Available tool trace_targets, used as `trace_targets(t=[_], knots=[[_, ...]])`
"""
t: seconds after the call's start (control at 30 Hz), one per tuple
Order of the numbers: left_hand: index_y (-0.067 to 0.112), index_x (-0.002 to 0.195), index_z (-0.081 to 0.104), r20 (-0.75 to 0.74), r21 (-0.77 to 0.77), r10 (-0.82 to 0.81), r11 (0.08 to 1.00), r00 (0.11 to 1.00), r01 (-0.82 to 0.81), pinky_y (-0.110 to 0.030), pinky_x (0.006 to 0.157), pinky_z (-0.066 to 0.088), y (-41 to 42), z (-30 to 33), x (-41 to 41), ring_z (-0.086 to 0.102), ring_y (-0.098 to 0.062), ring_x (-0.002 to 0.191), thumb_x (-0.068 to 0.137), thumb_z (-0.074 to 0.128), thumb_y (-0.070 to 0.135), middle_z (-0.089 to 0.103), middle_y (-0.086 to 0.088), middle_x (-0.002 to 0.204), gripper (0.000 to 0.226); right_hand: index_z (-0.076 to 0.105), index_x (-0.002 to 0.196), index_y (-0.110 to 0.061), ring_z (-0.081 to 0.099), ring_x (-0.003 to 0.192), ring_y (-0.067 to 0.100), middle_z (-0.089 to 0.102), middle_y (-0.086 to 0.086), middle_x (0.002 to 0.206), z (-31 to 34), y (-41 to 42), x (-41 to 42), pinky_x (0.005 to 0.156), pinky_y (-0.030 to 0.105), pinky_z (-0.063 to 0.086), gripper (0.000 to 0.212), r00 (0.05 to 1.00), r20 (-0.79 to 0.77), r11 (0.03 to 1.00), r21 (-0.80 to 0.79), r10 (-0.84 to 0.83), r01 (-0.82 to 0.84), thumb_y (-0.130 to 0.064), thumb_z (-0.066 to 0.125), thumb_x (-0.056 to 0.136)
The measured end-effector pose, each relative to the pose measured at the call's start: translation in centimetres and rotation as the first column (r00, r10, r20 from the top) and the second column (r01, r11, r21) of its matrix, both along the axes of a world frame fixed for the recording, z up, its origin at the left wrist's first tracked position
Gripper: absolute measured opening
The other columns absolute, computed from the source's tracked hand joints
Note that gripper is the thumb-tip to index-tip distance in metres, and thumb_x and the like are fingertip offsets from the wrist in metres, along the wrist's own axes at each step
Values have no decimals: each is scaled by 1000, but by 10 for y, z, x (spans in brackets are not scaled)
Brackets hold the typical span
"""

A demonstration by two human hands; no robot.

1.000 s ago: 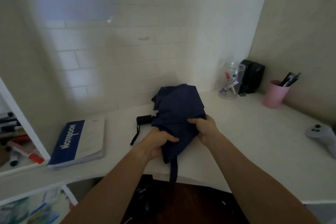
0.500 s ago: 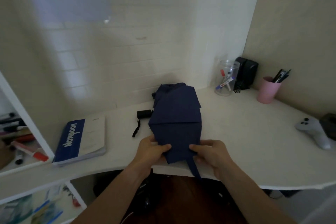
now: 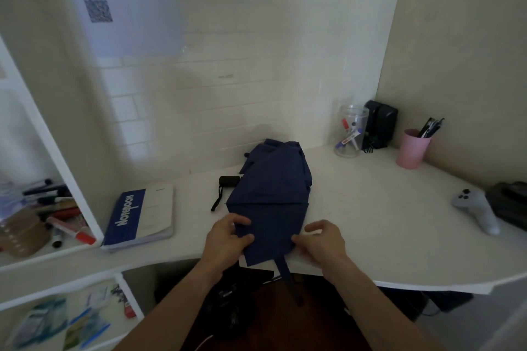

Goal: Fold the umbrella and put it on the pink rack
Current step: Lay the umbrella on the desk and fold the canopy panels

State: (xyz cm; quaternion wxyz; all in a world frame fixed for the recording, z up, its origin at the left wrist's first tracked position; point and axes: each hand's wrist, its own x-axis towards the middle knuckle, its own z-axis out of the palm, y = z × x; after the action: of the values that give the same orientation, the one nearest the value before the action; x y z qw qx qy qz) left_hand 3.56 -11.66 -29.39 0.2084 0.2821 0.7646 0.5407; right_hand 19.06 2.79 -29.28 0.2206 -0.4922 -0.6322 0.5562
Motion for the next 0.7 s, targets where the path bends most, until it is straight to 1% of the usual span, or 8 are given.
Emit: trace_targets(t=[0.07, 0.1, 0.27, 0.33, 0.4, 0.5, 0.63, 0.7], knots=[[24, 111, 69, -290, -175, -51, 985, 956, -1, -9, 72, 49, 2, -4, -2, 61, -8, 86, 87, 76, 17, 67, 1, 113, 26, 65, 93, -19, 66, 74, 15, 71, 1, 89, -4, 2, 5, 59, 24, 49, 27, 978, 198, 939, 316, 73, -134, -28, 83, 76], [23, 114, 68, -404, -233, -79, 972, 911, -18, -6, 69, 41, 2, -6, -3, 56, -6, 86, 88, 75, 22, 64, 2, 113, 27, 65, 91, -22, 64, 76, 12, 69, -3, 89, -7, 4, 6, 61, 19, 45, 21, 972, 220, 868, 463, 82, -178, -29, 80, 79], [25, 119, 67, -844, -221, -174, 975, 507, -32, -27, 95, 45, 6, -16, -8, 49, -17, 112, 95, 60, 42, 49, -2, 123, 30, 69, 111, -24, 55, 100, 12, 64, -7, 113, -11, 15, -5, 85, 22, 46, 21, 955, 179, 443, 855, 236, -270, -20, 69, 91], [34, 141, 55, -841, -362, -360, 929, 403, 74, -37, 117, 34, 10, -19, -12, 41, -21, 138, 103, 37, 51, 46, -2, 148, 46, 67, 123, -24, 54, 112, 17, 62, -3, 127, -17, 21, -9, 95, 29, 48, 29, 911, 323, 360, 843, 258, -401, -29, 64, 94], [41, 156, 31, -741, -518, -516, 846, 431, 124, -35, 126, 11, 11, -23, -18, 20, -20, 154, 100, 12, 63, 25, 2, 167, 63, 64, 131, -25, 54, 119, 21, 59, -1, 135, -25, 23, -9, 100, 35, 47, 44, 843, 481, 362, 761, 242, -538, -46, 55, 94], [46, 158, 10, -647, -617, -591, 777, 483, 124, -33, 126, 4, 18, -33, -34, 1, -14, 157, 86, -9, 72, 6, 7, 171, 79, 61, 134, -28, 54, 123, 22, 57, -3, 138, -31, 31, -15, 99, 35, 44, 65, 796, 579, 349, 719, 179, -601, -65, 33, 89], [46, 158, 6, -594, -691, -648, 715, 477, 110, -40, 127, 3, 37, -24, -49, -4, -16, 157, 101, 10, 64, 0, 5, 171, 60, 56, 135, -31, 51, 124, 18, 54, -7, 139, -11, 48, -35, 99, 35, 43, 53, 704, 690, 386, 611, 169, -691, -61, 48, 91], [45, 159, 6, -608, -686, -657, 717, 445, 122, -39, 127, 0, 36, -22, -49, -6, -17, 157, 105, 17, 60, -2, 4, 171, 58, 66, 117, -29, 61, 107, 16, 64, -6, 120, 9, 54, -41, 89, 34, 50, 41, 826, 550, 479, 696, 125, -535, -54, 64, 85]])
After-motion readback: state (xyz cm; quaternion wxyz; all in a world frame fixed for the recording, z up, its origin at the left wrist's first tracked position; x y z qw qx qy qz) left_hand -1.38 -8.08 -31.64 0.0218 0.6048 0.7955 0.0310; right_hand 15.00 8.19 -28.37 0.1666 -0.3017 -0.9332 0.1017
